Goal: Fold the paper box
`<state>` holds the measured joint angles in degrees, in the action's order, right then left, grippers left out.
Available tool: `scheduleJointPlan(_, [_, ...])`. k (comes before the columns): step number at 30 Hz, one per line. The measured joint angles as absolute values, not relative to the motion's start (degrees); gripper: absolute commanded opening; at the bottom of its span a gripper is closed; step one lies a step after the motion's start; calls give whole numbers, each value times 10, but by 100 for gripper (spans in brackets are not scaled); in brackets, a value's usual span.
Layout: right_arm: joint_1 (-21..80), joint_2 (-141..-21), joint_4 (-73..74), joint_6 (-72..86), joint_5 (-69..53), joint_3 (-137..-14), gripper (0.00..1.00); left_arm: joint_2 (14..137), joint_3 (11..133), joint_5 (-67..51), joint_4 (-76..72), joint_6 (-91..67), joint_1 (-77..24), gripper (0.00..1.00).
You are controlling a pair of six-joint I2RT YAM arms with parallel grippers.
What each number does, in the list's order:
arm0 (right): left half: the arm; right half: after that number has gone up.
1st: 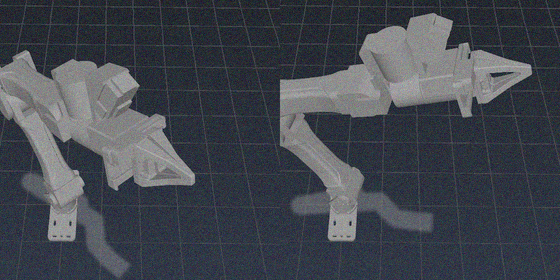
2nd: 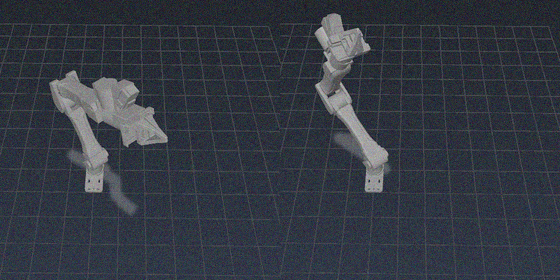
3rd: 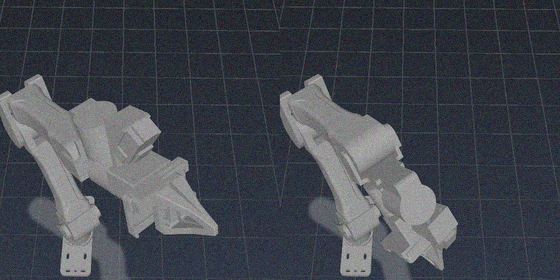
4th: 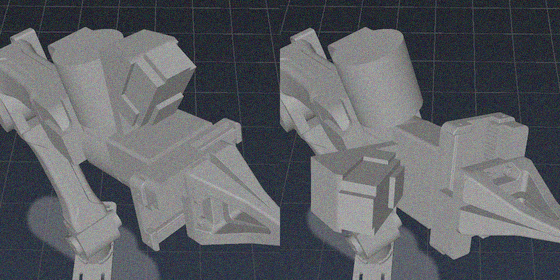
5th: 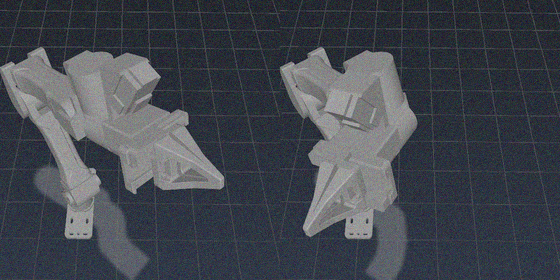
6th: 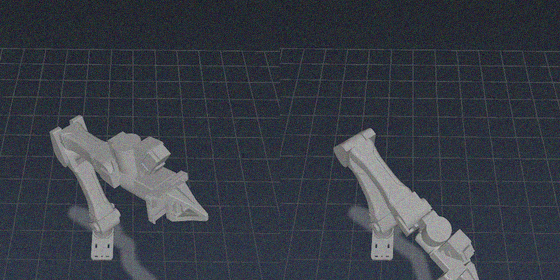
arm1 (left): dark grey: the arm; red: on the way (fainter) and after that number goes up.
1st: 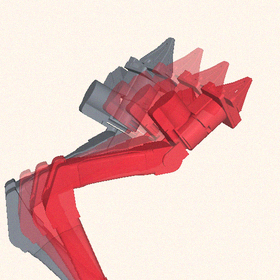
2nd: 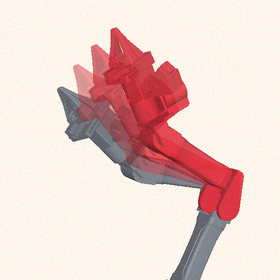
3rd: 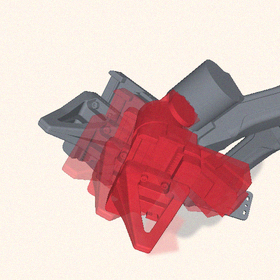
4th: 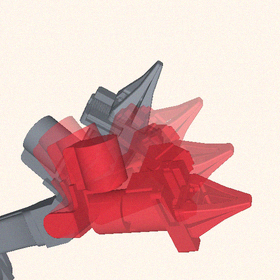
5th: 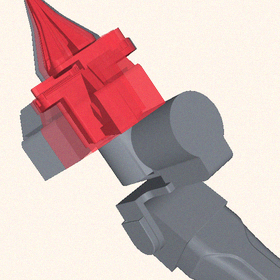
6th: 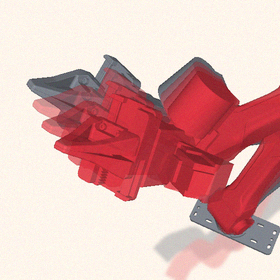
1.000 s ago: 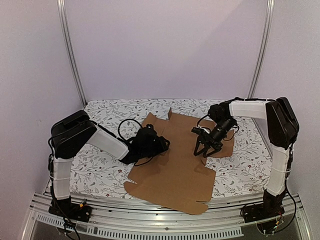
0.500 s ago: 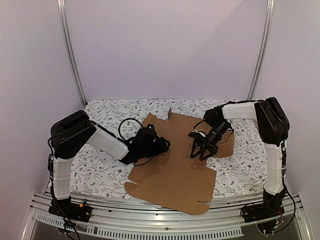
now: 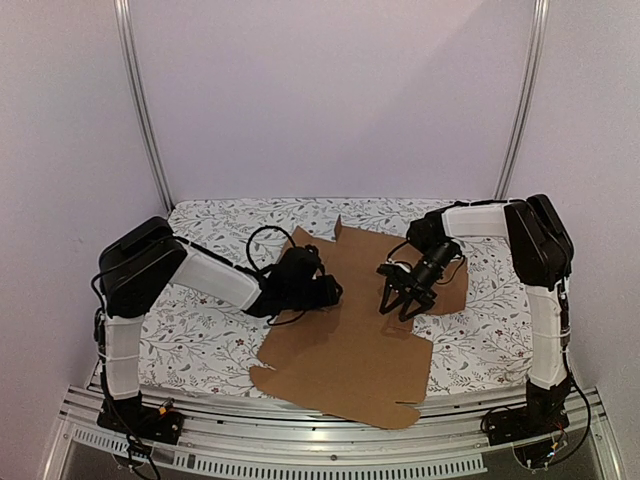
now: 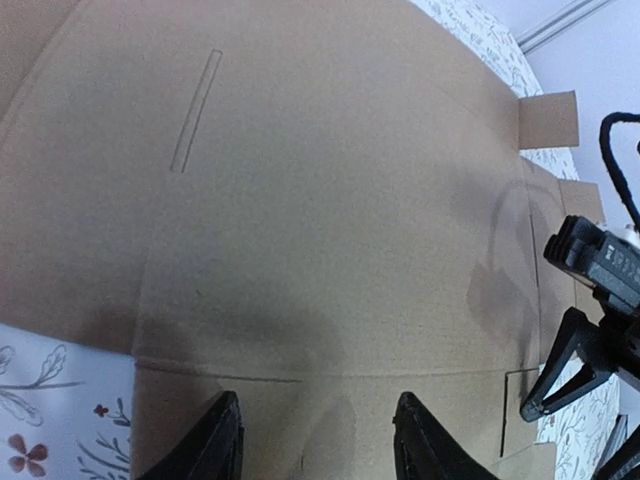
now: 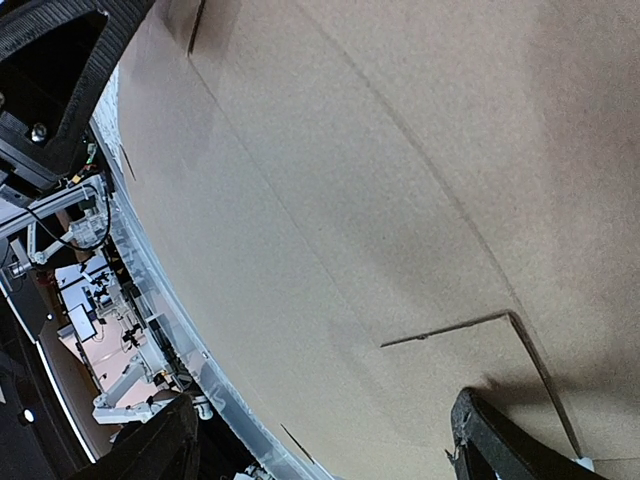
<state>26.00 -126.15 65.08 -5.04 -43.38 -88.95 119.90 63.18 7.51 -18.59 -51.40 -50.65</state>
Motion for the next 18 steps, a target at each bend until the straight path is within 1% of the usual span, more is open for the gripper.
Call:
scheduleJointPlan(11, [258,-1265,654,-53,-439,-890,87,1194,746,32,87,-357,-507,51])
scheduleJointPlan(14, [258,-1265,654,-54,-439,-890,87,1197,764,15,129,-330,-506,51])
scheduleJointPlan(18, [258,-1264,654,-55,-439,-890,87,1199,773,3,149,-312,-503,50])
